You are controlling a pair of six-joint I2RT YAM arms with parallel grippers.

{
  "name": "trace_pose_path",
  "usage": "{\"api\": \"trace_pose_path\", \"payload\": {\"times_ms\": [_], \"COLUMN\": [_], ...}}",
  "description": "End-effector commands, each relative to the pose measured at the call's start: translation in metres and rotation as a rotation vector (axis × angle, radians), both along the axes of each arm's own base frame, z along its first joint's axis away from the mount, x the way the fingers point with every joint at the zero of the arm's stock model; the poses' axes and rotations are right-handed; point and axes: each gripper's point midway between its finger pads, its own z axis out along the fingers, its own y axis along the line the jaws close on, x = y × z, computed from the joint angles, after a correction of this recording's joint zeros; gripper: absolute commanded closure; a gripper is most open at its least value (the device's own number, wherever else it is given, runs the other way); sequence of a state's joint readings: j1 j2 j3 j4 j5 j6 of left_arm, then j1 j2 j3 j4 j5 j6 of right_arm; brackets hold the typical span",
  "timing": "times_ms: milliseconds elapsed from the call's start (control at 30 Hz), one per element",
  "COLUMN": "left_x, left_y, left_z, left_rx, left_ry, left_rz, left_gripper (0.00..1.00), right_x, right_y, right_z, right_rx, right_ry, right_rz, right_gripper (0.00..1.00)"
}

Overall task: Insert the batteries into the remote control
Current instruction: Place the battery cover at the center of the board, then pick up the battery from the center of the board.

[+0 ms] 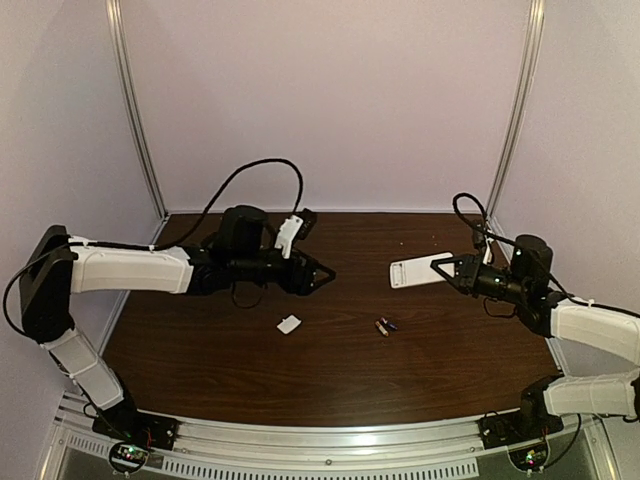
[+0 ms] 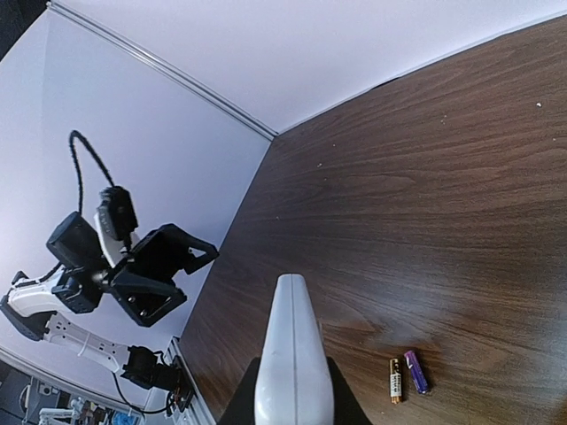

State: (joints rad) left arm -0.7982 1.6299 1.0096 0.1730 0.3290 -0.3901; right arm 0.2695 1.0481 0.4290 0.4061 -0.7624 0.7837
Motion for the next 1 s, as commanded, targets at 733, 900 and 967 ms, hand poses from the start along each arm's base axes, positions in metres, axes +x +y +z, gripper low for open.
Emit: {"api": "trace_pose_path", "payload": {"times_ms": [733, 900, 967], "left_x": [-0.052, -0.049, -0.047], "left_y": [-0.097, -0.113, -0.119], "left_z": [-0.091, -0.107, -0.112], "left_rx": [0.434, 0.502, 0.520], "left_ry": [-0.633, -0.656, -0.663], "left_rz": [-0.846, -0.910, -0.924], "left_gripper": [0.46, 0.55, 0.59], "right_x": [-0.030, -0.029, -0.027], "right_y": [-0.032, -0.034, -0.037], "right_z": [0.007, 0.015, 0.018], "right_rx": [-0.168, -0.154, -0.165], "right_ry": [-0.125, -0.124, -0.127], "right_rz": [-0.043, -0.067, -0.082], "right_gripper": [1.00, 1.00, 1.00]}}
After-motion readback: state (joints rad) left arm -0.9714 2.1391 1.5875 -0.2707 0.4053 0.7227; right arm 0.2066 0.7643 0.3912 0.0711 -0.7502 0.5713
